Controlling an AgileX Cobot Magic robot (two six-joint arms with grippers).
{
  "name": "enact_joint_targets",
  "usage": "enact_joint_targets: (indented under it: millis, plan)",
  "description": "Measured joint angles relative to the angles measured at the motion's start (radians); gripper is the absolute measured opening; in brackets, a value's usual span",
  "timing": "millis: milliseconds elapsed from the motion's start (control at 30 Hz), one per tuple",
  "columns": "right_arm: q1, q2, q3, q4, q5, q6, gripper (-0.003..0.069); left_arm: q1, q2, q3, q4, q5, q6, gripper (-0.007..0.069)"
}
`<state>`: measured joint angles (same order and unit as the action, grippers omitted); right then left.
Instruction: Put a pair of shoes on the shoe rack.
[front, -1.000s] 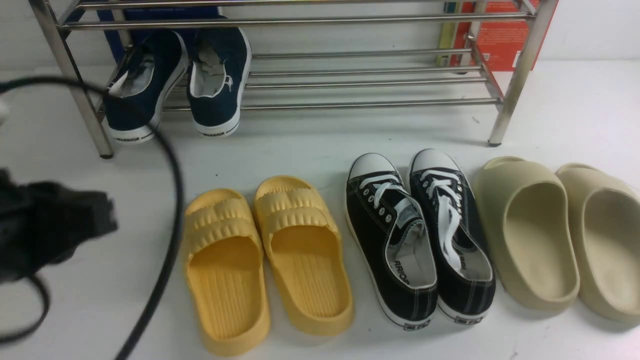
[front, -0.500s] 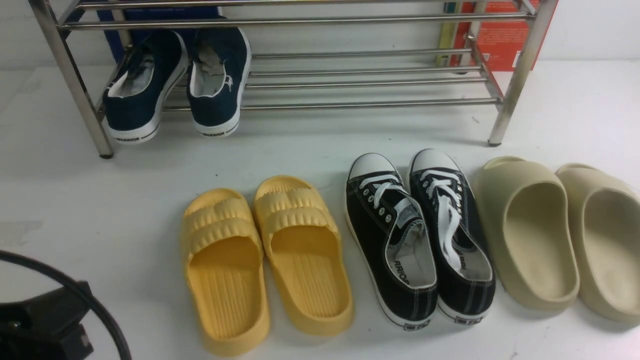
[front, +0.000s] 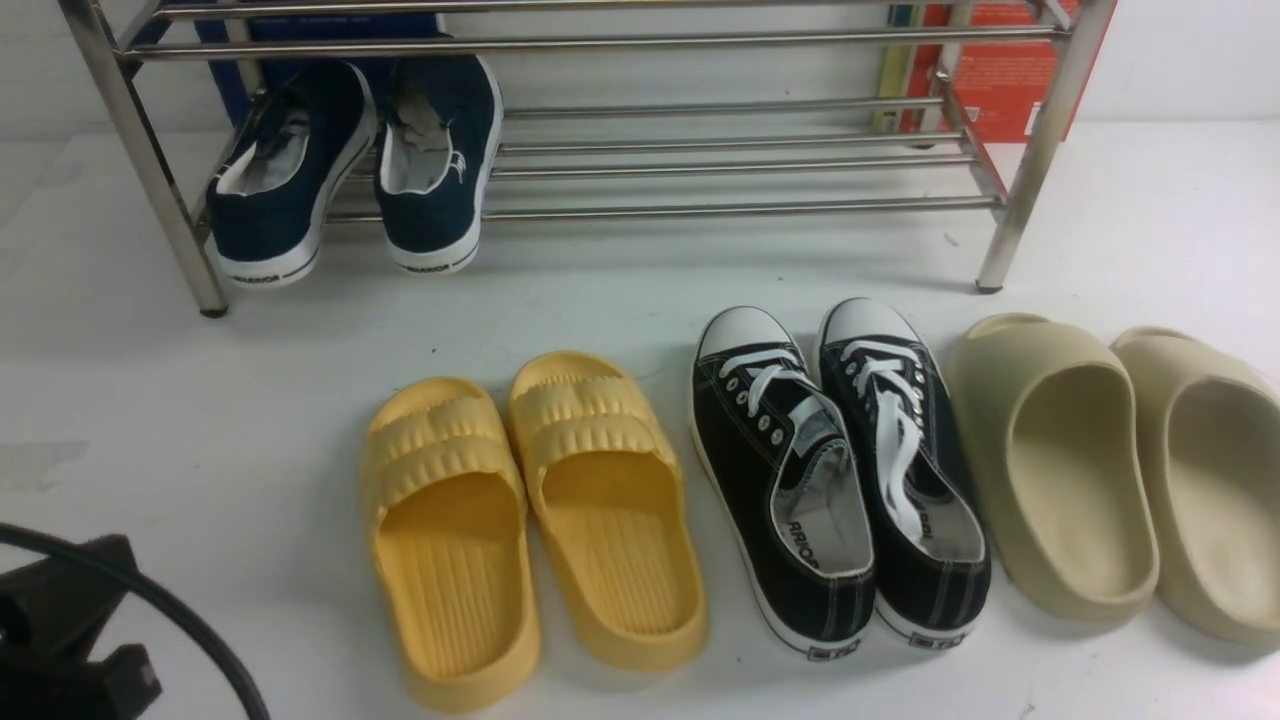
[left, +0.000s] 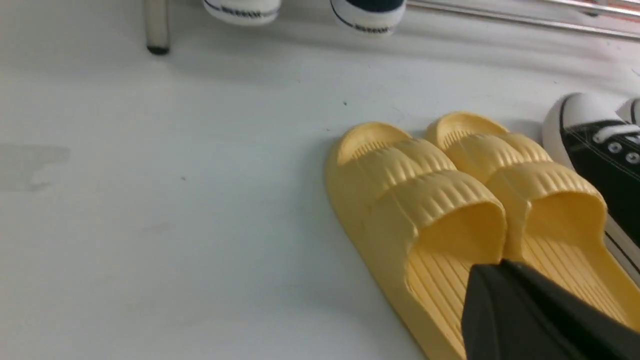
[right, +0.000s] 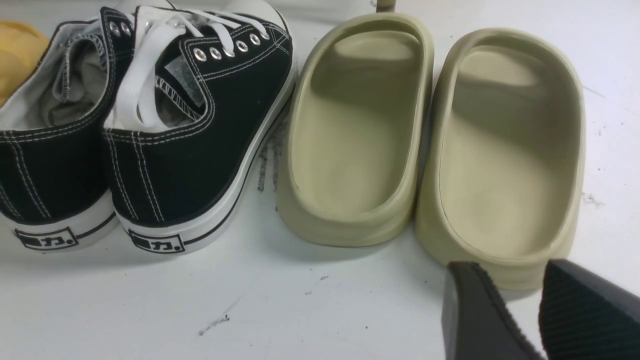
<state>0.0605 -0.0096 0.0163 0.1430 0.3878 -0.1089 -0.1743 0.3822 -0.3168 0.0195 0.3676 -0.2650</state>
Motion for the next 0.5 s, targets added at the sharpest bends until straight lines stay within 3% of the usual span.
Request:
enact_joint_targets:
  millis: [233, 367, 500]
  plan:
    - [0.0, 0.0, 0.0, 0.0, 0.0, 0.0, 0.0239, 0.146, -0.235, 0.209, -0.013, -0.165, -0.045, -0.0013]
    - [0.0, 0.0, 0.0, 0.0, 0.0, 0.0, 0.0239, 0.184, -0.35, 0.322, -0.048, -0.159, -0.046, -0.0013]
    - [0.0, 0.0, 0.0, 0.0, 0.0, 0.0, 0.0239, 0.19, -0.392, 0.344, -0.077, -0.025, -0.049, -0.0013]
